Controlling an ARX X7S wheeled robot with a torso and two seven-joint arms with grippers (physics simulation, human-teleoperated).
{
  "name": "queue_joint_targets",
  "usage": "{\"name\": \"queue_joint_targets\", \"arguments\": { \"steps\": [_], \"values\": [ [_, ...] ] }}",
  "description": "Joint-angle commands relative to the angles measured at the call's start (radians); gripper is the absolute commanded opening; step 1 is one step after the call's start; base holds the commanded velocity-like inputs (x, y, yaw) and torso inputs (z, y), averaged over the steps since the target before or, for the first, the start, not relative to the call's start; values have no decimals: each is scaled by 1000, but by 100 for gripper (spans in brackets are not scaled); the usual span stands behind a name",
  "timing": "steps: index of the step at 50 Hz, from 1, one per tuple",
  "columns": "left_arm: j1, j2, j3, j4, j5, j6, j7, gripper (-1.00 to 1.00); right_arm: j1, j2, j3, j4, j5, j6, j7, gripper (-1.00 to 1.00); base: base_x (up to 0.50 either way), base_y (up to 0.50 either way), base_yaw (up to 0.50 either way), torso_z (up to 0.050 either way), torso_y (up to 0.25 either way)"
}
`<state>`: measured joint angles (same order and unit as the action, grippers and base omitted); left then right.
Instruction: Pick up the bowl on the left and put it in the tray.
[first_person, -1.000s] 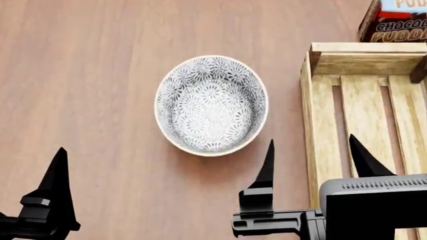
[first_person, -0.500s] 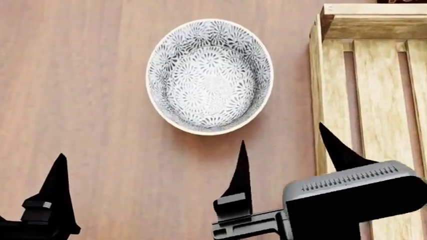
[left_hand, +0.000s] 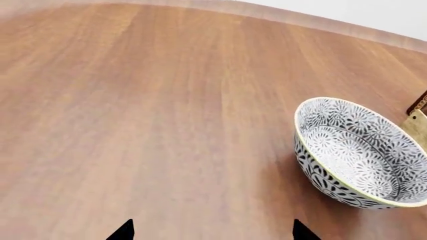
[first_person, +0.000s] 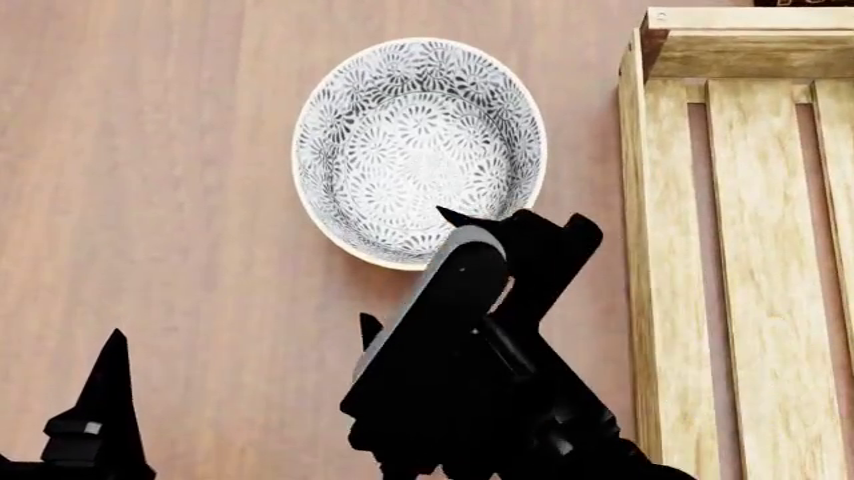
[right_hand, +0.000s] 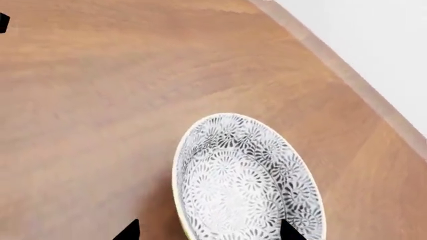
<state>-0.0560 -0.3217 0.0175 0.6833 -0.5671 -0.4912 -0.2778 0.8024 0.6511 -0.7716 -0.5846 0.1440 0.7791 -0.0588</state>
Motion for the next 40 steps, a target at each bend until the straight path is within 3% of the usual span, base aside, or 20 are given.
{"name": "queue_joint_targets", "arguments": {
  "steps": [1,16,29,30,40],
  "values": [
    [14,-3,-5,-17,-1,24,9,100,139,-1,-159,228,-94,-67,-131,100,0,0,0,0,0],
    [15,-1,6,-35,0,36,11,100,196,-54,-188,556,-118,-261,-171,100,0,0,0,0,0],
    [18,-5,6,-40,-4,42,9,100,209,-125,-219,767,-183,-398,-105,100,0,0,0,0,0],
    [18,-6,5,-40,-5,42,9,100,207,-127,-219,769,-187,-399,-96,-100,0,0,0,0,0],
    [22,-9,2,-42,-11,48,7,100,189,-114,-234,729,-199,-389,-93,-100,0,0,0,0,0]
  ]
}}
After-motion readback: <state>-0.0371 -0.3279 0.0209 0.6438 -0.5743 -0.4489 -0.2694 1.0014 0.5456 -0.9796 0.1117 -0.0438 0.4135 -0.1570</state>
